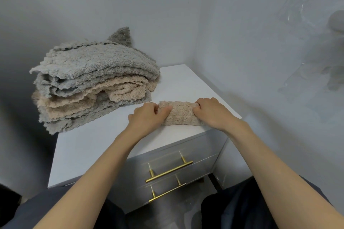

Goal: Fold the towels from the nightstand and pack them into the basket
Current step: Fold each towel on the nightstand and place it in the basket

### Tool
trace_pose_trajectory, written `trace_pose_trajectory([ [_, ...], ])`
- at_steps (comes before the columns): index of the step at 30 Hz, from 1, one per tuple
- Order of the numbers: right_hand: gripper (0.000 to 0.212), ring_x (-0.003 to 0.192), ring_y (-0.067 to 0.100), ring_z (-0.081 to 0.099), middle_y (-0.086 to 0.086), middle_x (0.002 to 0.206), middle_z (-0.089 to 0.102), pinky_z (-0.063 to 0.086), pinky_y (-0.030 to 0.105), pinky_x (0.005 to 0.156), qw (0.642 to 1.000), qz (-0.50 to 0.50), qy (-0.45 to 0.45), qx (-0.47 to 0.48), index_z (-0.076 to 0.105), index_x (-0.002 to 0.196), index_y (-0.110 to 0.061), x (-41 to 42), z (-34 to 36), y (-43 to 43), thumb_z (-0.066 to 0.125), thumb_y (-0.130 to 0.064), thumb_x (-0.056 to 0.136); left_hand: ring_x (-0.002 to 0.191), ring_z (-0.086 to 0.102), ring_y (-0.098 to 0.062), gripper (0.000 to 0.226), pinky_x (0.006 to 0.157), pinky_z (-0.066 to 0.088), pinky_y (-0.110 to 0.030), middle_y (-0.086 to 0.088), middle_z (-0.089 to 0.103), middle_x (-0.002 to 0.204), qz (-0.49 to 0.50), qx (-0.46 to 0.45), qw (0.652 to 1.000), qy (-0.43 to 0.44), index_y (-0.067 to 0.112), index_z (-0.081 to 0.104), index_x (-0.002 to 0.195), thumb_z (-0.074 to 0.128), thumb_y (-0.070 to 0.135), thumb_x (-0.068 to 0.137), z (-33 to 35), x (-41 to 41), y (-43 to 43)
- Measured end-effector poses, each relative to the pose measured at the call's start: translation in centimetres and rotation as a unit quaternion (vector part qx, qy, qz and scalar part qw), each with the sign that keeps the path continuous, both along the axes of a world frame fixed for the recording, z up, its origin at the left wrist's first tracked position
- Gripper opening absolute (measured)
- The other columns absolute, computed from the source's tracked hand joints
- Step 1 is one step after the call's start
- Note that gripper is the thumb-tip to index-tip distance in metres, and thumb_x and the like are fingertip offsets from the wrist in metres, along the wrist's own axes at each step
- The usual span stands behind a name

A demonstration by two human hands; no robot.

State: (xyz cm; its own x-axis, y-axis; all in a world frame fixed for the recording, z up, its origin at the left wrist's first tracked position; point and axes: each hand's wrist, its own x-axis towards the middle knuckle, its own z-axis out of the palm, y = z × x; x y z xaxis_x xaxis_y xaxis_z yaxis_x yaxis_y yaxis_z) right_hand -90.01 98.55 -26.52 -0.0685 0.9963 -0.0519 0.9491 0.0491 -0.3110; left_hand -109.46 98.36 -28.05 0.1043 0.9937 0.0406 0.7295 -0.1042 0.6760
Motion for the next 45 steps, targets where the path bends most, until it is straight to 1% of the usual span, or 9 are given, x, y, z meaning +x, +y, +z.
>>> trace_pose_trajectory([
  [6,0.022,0.091,0.030,0.049,0.010,0.095,0.057,0.031,0.033,0.070,1.000,0.024,0.013,0.011,0.053,0.094,-0.006,0.1,0.0,-0.1,0.036,-0.019,0.095,0.065,0.036,-0.014,0.037,0.064,0.029,-0.030,0.004,0.037,0.069,-0.022,0.044,0.998,-0.040,0.018,0.036,0.070,0.055,0.041,0.092,0.5,0.4,-1.0],
  [9,0.025,0.094,0.030,0.051,0.011,0.101,0.056,0.031,0.032,0.071,0.999,0.030,0.014,0.034,0.054,0.107,-0.005,0.1,0.1,-0.4,0.037,-0.019,0.095,0.069,0.039,-0.013,0.027,0.060,0.029,-0.024,-0.002,0.042,0.077,-0.043,0.022,0.989,-0.137,0.014,0.040,0.080,0.057,0.030,0.094,0.6,0.6,-1.5],
  [13,0.025,0.094,0.029,0.051,0.010,0.103,0.053,0.034,0.033,0.074,0.997,0.040,0.030,0.063,0.053,0.108,-0.007,0.1,0.0,-1.4,0.035,-0.019,0.098,0.083,0.043,-0.018,0.021,0.078,0.038,-0.034,-0.005,0.045,0.094,-0.018,-0.046,0.959,-0.278,0.010,0.046,0.089,0.058,0.026,0.094,0.6,0.7,-1.9],
  [17,0.024,0.093,0.020,0.051,-0.002,0.096,0.054,0.039,0.035,0.081,0.988,0.035,0.141,0.058,0.052,0.093,-0.020,0.2,0.6,-2.7,0.029,-0.025,0.098,0.067,0.047,-0.012,0.018,0.077,0.041,-0.032,-0.001,0.048,0.087,-0.009,-0.040,0.921,-0.387,0.015,0.047,0.080,0.061,0.016,0.092,1.3,0.5,-2.4],
  [24,0.035,0.068,0.013,0.043,-0.009,0.069,0.049,0.032,0.031,0.062,0.978,0.054,0.199,0.028,0.045,0.086,-0.022,0.6,2.5,-5.0,0.019,-0.045,0.082,0.060,0.057,0.001,0.014,0.058,0.047,-0.015,0.002,0.056,0.086,-0.050,-0.018,0.897,-0.439,0.015,0.052,0.083,0.061,0.008,0.091,3.0,0.3,-3.4],
  [31,0.024,0.069,0.011,0.025,-0.008,0.079,0.031,0.031,0.019,0.060,0.947,0.080,0.304,-0.058,0.029,0.081,-0.021,1.6,4.7,-6.4,0.032,-0.045,0.078,0.069,0.064,-0.004,0.008,0.061,0.051,-0.017,-0.006,0.060,0.093,-0.108,-0.021,0.887,-0.448,0.009,0.053,0.087,0.059,0.004,0.090,4.8,1.7,-4.5],
  [34,0.022,0.062,0.005,0.035,-0.018,0.070,0.040,0.034,0.012,0.049,0.931,0.059,0.348,-0.093,0.036,0.079,-0.026,3.0,5.4,-7.5,0.039,-0.047,0.077,0.070,0.064,-0.004,0.009,0.063,0.052,-0.019,-0.004,0.060,0.092,-0.128,-0.024,0.885,-0.446,0.009,0.053,0.085,0.059,0.004,0.090,5.8,2.6,-5.1],
  [40,0.031,0.078,0.015,0.044,-0.007,0.081,0.049,0.032,0.031,0.066,0.920,0.047,0.383,-0.060,0.050,0.081,-0.029,5.4,6.8,-10.0,0.059,-0.052,0.062,0.078,0.065,-0.011,0.008,0.075,0.055,-0.024,-0.007,0.061,0.098,-0.165,-0.032,0.889,-0.427,0.009,0.055,0.087,0.063,0.008,0.089,8.1,4.6,-6.1],
  [45,0.021,0.061,0.006,0.051,-0.017,0.069,0.058,0.037,0.018,0.048,0.928,0.025,0.372,-0.032,0.050,0.079,-0.035,7.1,8.2,-13.0,0.056,-0.049,0.066,0.080,0.066,-0.011,0.010,0.080,0.055,-0.028,-0.003,0.063,0.096,-0.187,-0.025,0.895,-0.404,0.011,0.059,0.086,0.068,0.015,0.087,9.4,6.7,-7.6],
])
